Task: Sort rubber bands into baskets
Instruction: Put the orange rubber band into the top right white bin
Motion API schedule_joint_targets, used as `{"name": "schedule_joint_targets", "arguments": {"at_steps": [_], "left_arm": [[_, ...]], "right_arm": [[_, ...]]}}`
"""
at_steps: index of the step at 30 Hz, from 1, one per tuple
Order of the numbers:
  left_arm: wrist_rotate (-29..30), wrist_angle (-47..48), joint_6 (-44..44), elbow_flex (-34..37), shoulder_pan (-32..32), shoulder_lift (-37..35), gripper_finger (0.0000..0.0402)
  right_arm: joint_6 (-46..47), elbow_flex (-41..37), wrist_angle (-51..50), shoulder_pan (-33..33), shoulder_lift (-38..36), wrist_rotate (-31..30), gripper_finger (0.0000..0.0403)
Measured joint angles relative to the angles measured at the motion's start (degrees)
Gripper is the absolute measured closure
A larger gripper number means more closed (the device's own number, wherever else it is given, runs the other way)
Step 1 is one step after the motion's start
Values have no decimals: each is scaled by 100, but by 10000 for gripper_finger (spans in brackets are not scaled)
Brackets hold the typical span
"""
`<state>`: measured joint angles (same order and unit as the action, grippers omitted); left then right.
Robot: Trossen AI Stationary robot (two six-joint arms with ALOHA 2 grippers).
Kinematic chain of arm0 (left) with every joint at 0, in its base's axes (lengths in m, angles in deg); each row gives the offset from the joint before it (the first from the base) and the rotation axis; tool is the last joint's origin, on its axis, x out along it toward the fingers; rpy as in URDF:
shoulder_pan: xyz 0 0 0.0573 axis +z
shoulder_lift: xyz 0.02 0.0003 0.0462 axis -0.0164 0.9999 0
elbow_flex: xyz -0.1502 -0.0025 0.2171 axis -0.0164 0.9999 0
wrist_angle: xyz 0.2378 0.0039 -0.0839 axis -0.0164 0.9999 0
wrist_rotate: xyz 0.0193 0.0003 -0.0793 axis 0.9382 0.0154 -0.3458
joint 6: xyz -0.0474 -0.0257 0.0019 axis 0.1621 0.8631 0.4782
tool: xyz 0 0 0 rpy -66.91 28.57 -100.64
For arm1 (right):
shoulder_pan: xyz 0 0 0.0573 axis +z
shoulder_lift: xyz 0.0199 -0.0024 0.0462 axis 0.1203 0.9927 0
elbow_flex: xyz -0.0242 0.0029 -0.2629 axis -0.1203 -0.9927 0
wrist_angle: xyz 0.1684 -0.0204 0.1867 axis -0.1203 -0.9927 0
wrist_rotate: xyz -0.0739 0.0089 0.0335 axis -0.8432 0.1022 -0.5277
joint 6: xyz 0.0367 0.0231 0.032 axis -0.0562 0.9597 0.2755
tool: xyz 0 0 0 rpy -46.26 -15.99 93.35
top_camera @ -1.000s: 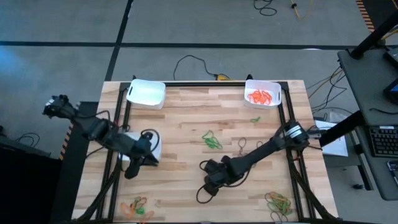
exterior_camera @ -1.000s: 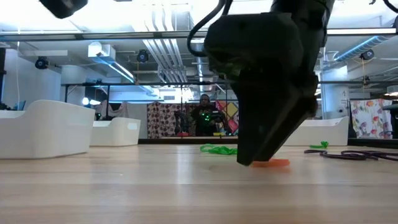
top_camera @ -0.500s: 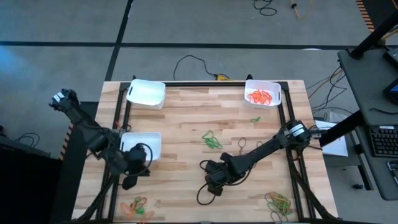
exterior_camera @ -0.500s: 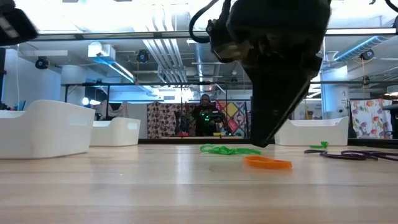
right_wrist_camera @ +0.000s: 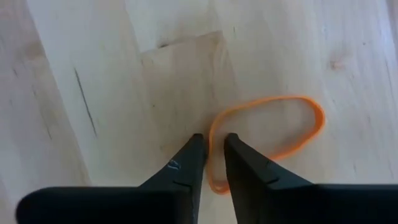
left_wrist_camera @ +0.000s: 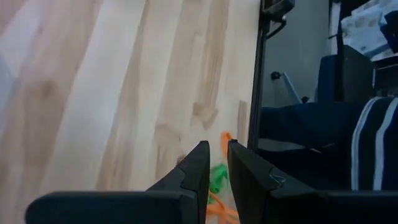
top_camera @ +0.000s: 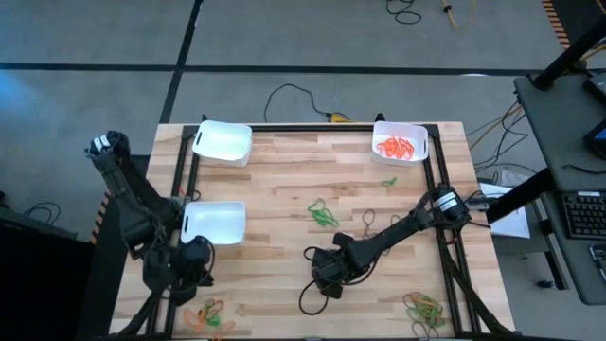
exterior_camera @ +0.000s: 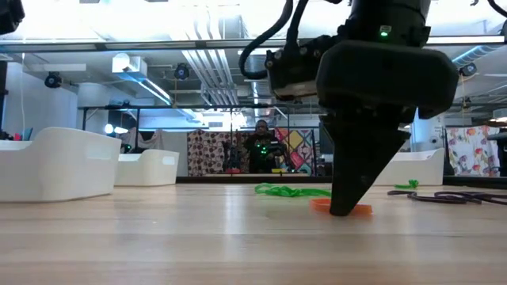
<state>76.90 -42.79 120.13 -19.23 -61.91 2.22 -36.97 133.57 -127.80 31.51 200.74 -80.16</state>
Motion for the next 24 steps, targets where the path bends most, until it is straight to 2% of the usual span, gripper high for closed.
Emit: {"name": "schedule_joint_targets", "arguments": {"at_steps": [4, 6, 10, 14, 19, 24], "left_arm": [[-39, -10, 318, 0, -231, 207, 359], [-239, -9, 345, 0, -299, 372, 359], [-649, -120, 360, -7, -470, 780, 359], [-659, -400, 400, -7, -588, 1118, 359], [-658, -571, 605, -24, -703, 1410, 359], [-1009, -788, 883, -24, -893, 1832, 359]], "right_arm": [[158, 17, -123, -6, 5, -20, 376], [371, 94, -365, -21, 2, -83, 389], [242, 347, -1098, -60, -71, -154, 394], [7, 651, -1584, -134, -397, -328, 394], [-42, 717, -2052, -289, -994, -1015, 394], [-39, 591, -2690, -652, -1780, -1813, 394]]}}
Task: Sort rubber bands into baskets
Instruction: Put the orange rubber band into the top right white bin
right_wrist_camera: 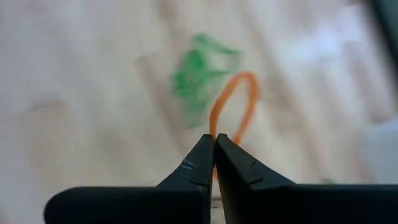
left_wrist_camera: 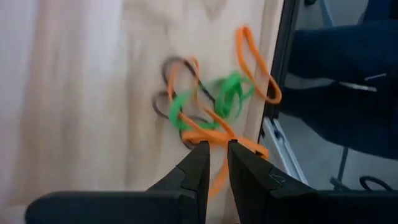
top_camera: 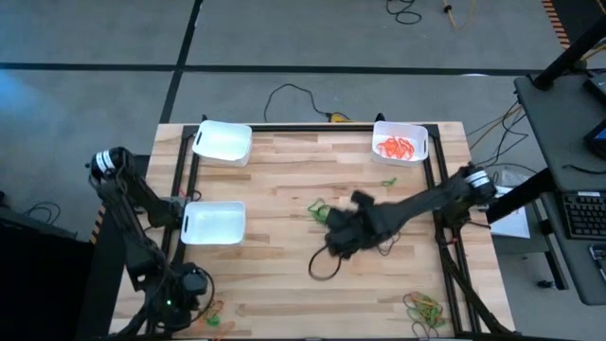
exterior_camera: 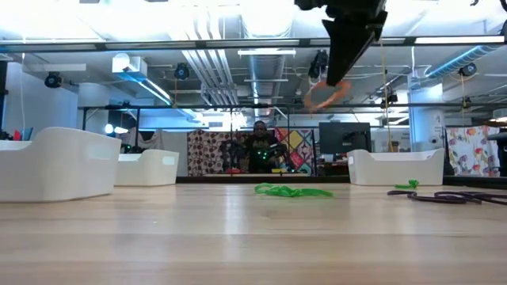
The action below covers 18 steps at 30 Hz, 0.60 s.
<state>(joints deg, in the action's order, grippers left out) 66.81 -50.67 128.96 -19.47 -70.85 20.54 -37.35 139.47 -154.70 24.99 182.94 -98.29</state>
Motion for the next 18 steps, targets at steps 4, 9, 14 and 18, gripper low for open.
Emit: {"name": "schedule_joint_targets", "arguments": {"at_steps": [4, 9, 14, 18], "left_arm": [[-280, -350, 242, -49, -85, 396, 359], [-245, -389, 327, -378, -82, 799, 359], [-26, -303, 322, -564, -81, 1108, 359], [168, -269, 529, -564, -58, 1228, 359]], "right_arm": [[-152, -289, -86, -466, -635, -316, 394], [-337, -752, -6, -1105, -1269, -434, 394], [-342, -1218, 5, -1595, -1808, -432, 394], [-332, -1644, 5, -1852, -2179, -378, 394]]}}
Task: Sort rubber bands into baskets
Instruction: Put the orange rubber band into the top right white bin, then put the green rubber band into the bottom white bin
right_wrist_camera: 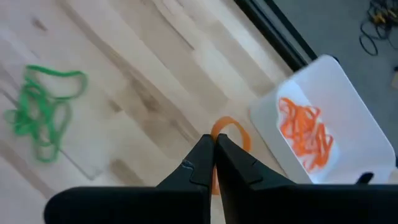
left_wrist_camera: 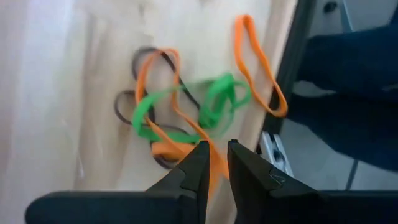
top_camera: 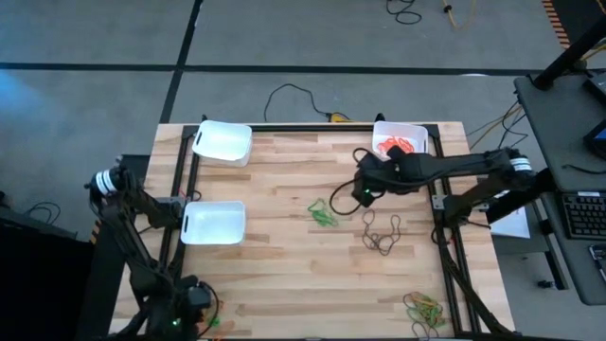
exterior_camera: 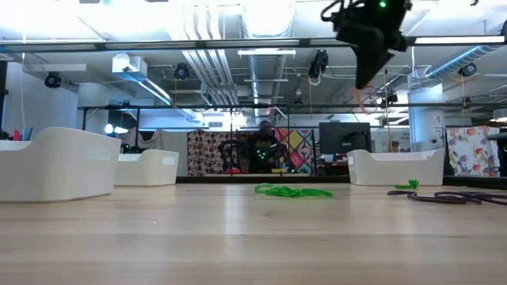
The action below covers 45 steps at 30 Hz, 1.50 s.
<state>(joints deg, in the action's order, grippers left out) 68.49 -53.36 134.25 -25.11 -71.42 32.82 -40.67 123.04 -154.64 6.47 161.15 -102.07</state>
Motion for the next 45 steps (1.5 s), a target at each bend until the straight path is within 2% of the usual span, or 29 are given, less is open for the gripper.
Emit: {"name": "schedule_joint_targets", "arguments": {"at_steps": [4, 6, 11, 14, 18, 25, 31, 36, 41, 45], "left_arm": [[375, 11, 148, 0, 81, 79, 359], [509, 8, 160, 0, 163, 114, 359], [554, 34, 15, 2, 294, 124, 359], [555, 36, 8, 2, 359, 122, 359], [695, 36, 275, 4, 480, 122, 359], [532, 33, 791, 5, 742, 108, 359], [-65, 28, 1692, 9, 849, 106, 359], [-255, -54, 2413, 9, 844, 106, 359], [-478, -15, 2649, 11, 844, 104, 357], [-1117, 89, 2828, 13, 845, 120, 348]], "right_arm": [[2, -455, 22, -382, -357, 35, 394], [2, -700, 30, -690, -477, 263, 394], [-3, -1374, 569, -1858, -668, 806, 394], [-42, -1609, 1026, -2652, -649, 854, 394], [-312, -1758, 1926, -3646, -451, 879, 394], [-930, -1712, 2910, -4923, 392, 1552, 394], [-1100, -1534, 2987, -5288, 1219, 1971, 386], [-1289, -1517, 3265, -5281, 1568, 2553, 335], [-1442, -1519, 3272, -5255, 1457, 2596, 260], [-1449, -1519, 3231, -5162, 928, 2696, 224]]}}
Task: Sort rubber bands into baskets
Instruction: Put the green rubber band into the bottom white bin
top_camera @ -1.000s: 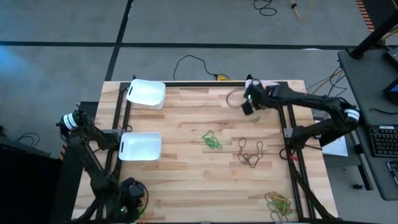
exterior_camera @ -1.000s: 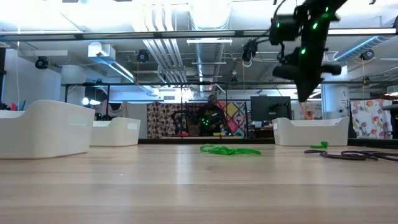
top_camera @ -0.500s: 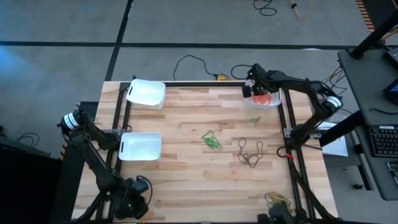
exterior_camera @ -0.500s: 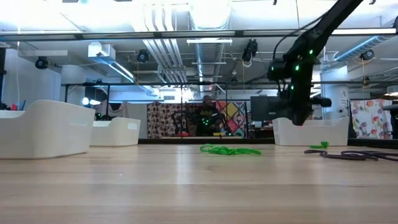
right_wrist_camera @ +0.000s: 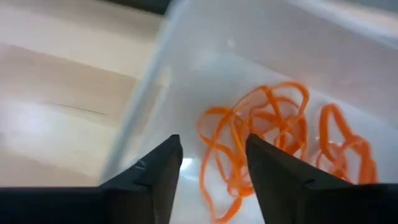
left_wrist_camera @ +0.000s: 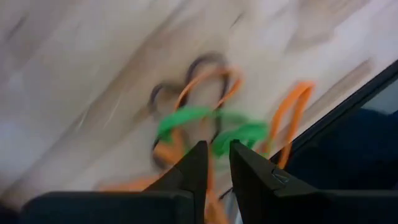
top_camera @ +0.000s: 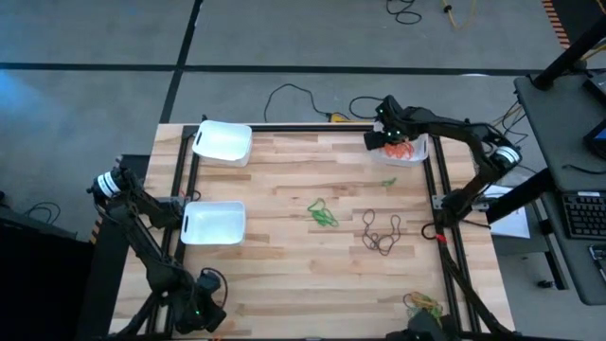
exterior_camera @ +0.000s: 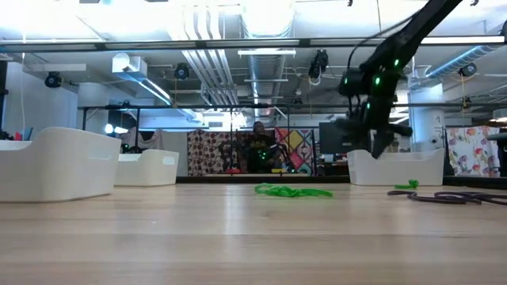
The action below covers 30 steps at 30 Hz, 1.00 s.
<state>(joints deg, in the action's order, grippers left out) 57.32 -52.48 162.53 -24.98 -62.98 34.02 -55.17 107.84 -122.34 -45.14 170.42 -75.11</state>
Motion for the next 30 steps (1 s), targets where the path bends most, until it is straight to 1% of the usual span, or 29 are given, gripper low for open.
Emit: {"name": "schedule_joint_targets", "arguments": {"at_steps": [3, 5, 9, 14, 18, 21, 25, 30], "left_arm": [[-185, 107, 0, 0, -5, 21, 342], [-91, 169, -66, 0, 5, 17, 340], [299, 234, -237, 0, 61, -88, 339], [343, 475, -287, 2, 82, -123, 339], [401, 732, -386, 6, 97, -125, 339], [449, 735, -545, 7, 104, -167, 339], [424, 736, -624, 9, 91, -176, 339], [410, 720, -670, 9, 74, -169, 339]], "right_arm": [[-1, 0, -14, 145, -528, 0, 214], [46, 0, -5, 264, -888, 0, 213], [85, 0, -83, 482, -1521, -44, 217], [332, 0, -347, 633, -2054, -49, 223], [473, 0, -607, 710, -2271, -49, 223], [570, 0, -803, 773, -2343, -49, 222], [715, 0, -1044, 839, -2360, -52, 223], [860, 0, -1087, 942, -2360, -50, 222]]}}
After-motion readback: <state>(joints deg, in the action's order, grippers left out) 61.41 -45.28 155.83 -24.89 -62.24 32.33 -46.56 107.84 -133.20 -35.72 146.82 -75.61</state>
